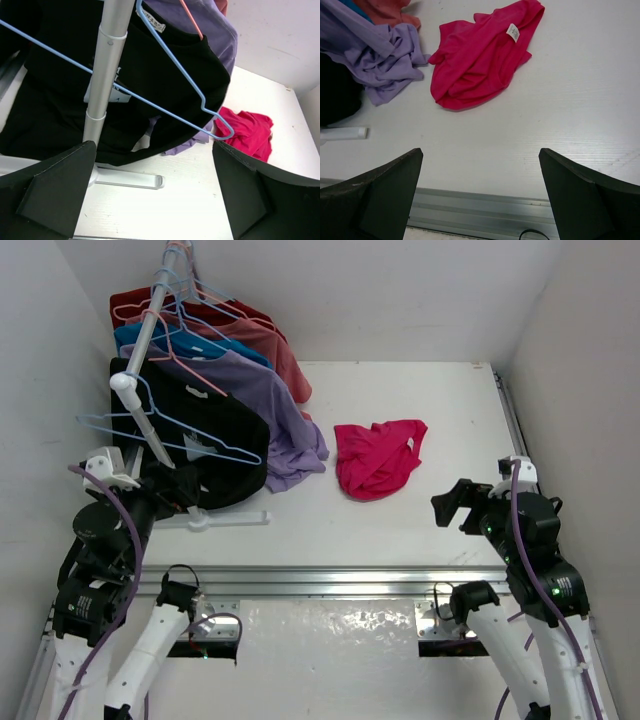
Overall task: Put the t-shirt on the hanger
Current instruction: Pick up the hanger from the clothesline.
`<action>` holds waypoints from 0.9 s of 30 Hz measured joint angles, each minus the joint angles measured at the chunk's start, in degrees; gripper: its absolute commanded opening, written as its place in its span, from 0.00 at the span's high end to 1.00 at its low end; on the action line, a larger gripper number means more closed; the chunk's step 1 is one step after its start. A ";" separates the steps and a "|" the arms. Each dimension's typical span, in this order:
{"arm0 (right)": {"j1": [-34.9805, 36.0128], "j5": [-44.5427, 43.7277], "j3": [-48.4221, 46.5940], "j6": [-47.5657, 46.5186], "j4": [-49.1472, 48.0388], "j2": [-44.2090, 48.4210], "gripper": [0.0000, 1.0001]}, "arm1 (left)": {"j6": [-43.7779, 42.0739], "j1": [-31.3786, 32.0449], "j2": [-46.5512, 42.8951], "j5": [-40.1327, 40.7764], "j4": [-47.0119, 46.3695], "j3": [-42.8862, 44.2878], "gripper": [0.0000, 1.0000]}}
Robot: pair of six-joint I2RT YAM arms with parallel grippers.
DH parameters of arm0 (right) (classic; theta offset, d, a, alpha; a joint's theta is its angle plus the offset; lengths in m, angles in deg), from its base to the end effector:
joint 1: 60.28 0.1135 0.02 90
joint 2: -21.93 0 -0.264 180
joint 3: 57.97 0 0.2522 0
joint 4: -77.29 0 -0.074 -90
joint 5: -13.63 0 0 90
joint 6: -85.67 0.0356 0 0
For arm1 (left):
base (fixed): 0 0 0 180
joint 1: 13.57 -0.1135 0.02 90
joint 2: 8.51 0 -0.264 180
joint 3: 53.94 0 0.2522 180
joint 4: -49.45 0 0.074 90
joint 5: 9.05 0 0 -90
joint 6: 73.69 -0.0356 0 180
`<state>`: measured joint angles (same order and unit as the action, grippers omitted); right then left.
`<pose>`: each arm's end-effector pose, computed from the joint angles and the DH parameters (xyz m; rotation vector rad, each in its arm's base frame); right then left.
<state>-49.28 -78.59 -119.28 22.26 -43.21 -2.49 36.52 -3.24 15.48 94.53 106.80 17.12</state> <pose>0.0812 0.0144 0.3319 0.2947 1.9638 0.3901 0.0580 -0.0021 0.3861 -0.3222 1.7187 -0.1828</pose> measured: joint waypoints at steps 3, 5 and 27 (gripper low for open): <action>0.00 -0.17 0.00 0.02 0.00 0.00 0.01 | 1.33 0.00 -0.02 -0.42 0.17 0.00 0.00; 0.00 -0.17 0.00 0.00 0.00 0.00 0.01 | 2.19 0.00 -0.15 -0.83 0.42 0.00 0.00; 0.00 16.65 2.71 4.13 -7.93 -2.67 0.01 | 16.39 0.00 17.03 -14.21 -10.29 -0.20 0.13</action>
<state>-49.28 -61.94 -116.57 26.39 -51.15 -5.16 52.91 -3.24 32.51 80.33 96.51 16.93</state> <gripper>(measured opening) 0.993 0.883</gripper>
